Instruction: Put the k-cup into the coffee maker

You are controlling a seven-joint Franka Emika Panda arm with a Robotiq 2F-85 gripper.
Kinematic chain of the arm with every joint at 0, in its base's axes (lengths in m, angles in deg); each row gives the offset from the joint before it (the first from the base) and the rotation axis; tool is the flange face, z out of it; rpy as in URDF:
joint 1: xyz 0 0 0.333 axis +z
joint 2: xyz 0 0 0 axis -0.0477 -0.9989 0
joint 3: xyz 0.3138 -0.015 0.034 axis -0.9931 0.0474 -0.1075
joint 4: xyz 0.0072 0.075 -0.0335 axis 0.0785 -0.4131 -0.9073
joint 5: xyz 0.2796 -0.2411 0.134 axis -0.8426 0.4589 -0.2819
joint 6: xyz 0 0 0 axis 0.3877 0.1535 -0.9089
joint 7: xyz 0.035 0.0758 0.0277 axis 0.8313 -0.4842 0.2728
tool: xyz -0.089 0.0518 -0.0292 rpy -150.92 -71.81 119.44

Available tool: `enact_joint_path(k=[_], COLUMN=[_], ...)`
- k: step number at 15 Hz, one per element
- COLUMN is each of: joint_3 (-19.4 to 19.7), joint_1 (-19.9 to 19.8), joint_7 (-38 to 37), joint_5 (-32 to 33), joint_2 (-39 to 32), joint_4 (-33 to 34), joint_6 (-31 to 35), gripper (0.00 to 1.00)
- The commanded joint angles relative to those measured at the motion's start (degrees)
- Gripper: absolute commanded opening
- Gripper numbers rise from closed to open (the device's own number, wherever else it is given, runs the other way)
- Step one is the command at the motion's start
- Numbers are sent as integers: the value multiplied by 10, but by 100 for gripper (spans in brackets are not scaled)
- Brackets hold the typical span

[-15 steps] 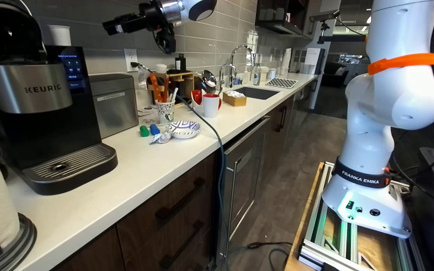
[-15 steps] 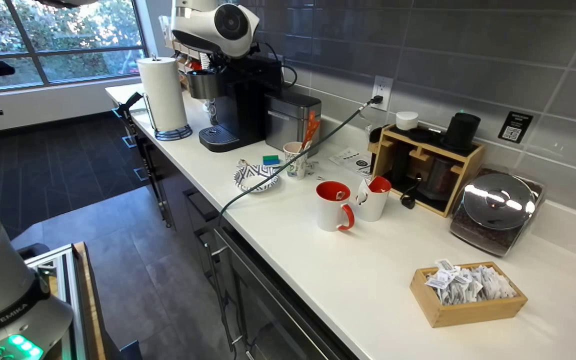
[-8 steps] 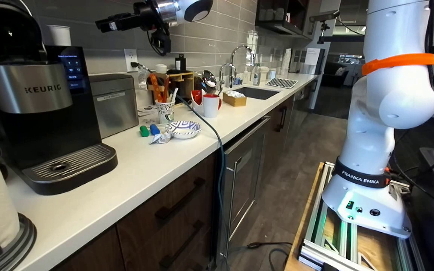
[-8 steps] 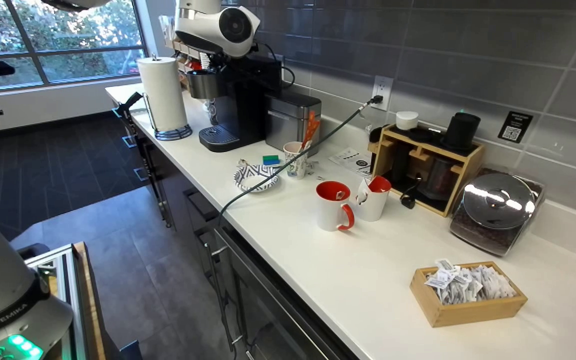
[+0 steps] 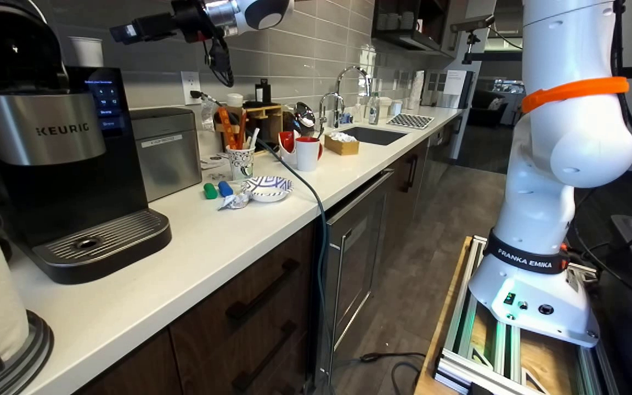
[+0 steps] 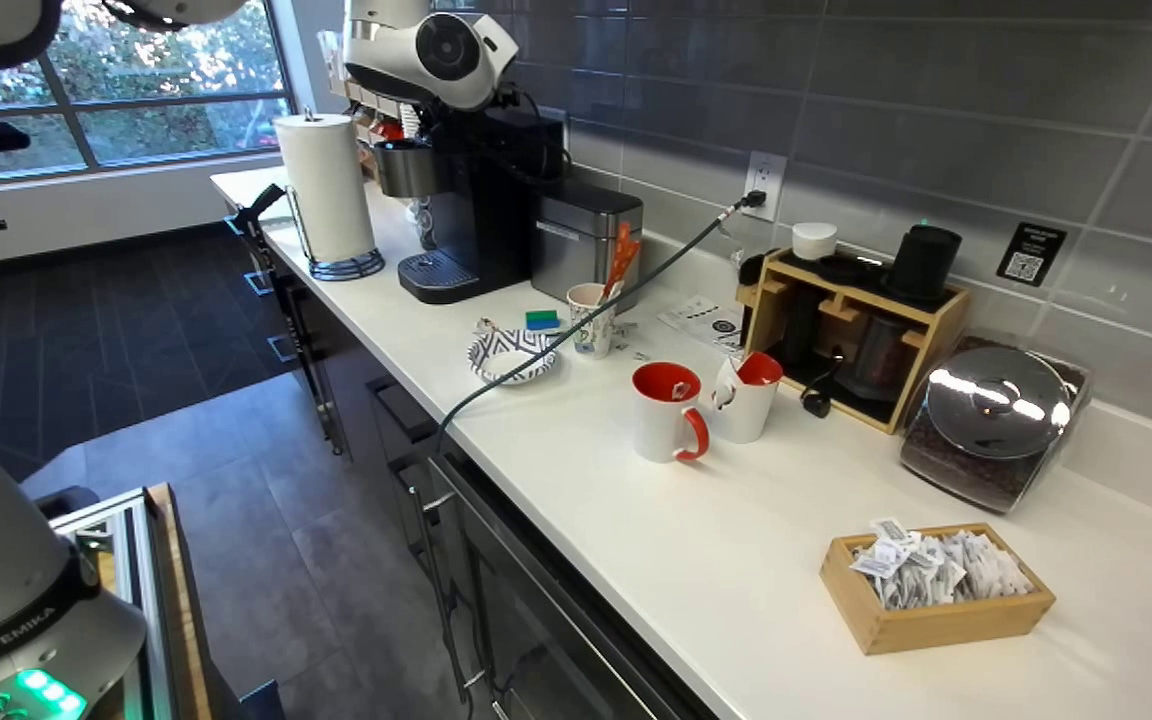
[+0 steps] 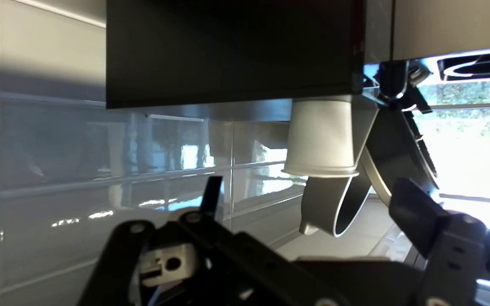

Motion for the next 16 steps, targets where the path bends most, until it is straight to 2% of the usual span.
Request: enact_joint_path(k=[1,9,16], joint_3=[-18,-23,-30], joint_1=[-8,10,20], joint_7=[-30,-13,-8], joint_5=[0,-23,-20], joint_2=[-5,-29,-44], joint_4=[7,38,55], joint_6=[8,59,61], gripper=[100,100,100])
